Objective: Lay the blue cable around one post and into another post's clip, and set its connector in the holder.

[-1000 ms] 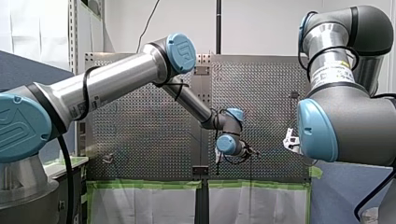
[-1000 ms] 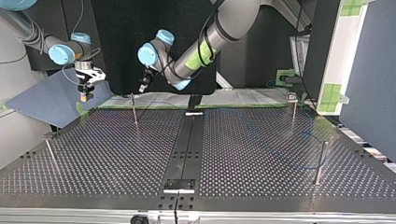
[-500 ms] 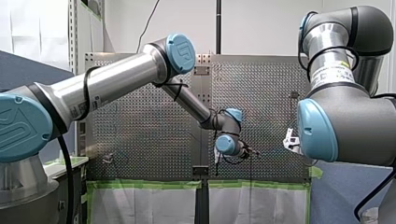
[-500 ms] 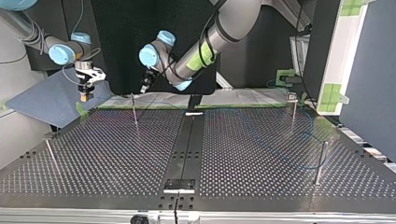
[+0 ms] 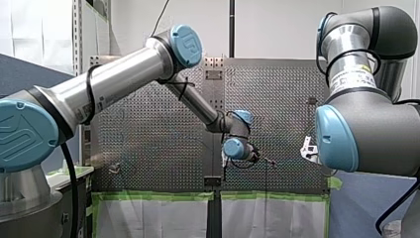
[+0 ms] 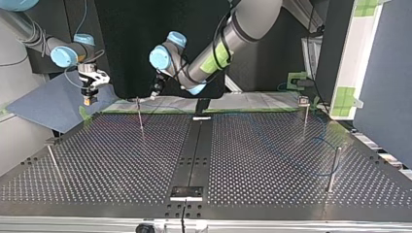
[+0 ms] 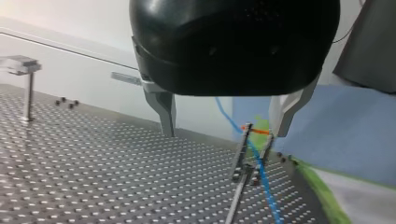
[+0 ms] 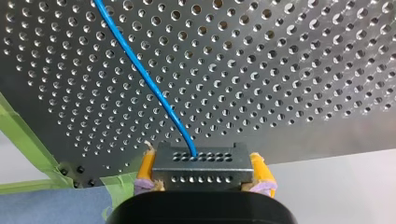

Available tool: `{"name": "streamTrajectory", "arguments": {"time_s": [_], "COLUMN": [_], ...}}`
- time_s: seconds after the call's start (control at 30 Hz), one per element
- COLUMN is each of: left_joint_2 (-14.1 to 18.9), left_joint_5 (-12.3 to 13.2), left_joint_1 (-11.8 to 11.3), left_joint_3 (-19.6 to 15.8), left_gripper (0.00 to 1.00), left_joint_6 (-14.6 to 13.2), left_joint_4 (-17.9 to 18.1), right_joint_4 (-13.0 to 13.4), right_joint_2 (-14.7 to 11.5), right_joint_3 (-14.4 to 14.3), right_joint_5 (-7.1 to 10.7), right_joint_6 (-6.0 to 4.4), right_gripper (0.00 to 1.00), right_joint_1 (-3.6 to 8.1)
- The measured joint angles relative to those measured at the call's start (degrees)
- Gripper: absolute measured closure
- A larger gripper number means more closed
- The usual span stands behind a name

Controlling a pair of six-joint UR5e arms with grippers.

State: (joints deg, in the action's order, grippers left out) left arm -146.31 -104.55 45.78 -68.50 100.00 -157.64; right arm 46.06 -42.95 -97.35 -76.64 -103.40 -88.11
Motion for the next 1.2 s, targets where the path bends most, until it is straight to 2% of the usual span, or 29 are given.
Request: {"name": "streamTrajectory", "arguments": {"time_s": [0.33,0.67,0.9,1.2], "left_joint_2": [4.5,10.0,13.8,18.9], "left_joint_5": [-0.3,-0.3,-0.3,-0.3], "left_joint_1": [-0.7,-0.9,-0.9,-1.4], "left_joint_3": [-4.5,-10.0,-13.8,-18.9], "left_gripper": [0.00,0.00,0.00,0.00], "left_joint_6": [1.9,3.3,4.0,4.5], "left_joint_4": [4.4,9.6,10.1,10.1], "right_joint_4": [-0.2,-0.2,0.1,0.2], "right_joint_2": [0.0,0.0,0.1,0.1], "right_joint_3": [0.0,0.0,0.0,0.0], "right_joint_5": [0.06,0.10,0.89,1.04], "right_joint_6": [-0.62,-1.91,-2.88,-3.07], "right_gripper": [0.53,0.53,0.53,0.53], "right_joint_1": [0.16,0.30,0.40,0.43]}}
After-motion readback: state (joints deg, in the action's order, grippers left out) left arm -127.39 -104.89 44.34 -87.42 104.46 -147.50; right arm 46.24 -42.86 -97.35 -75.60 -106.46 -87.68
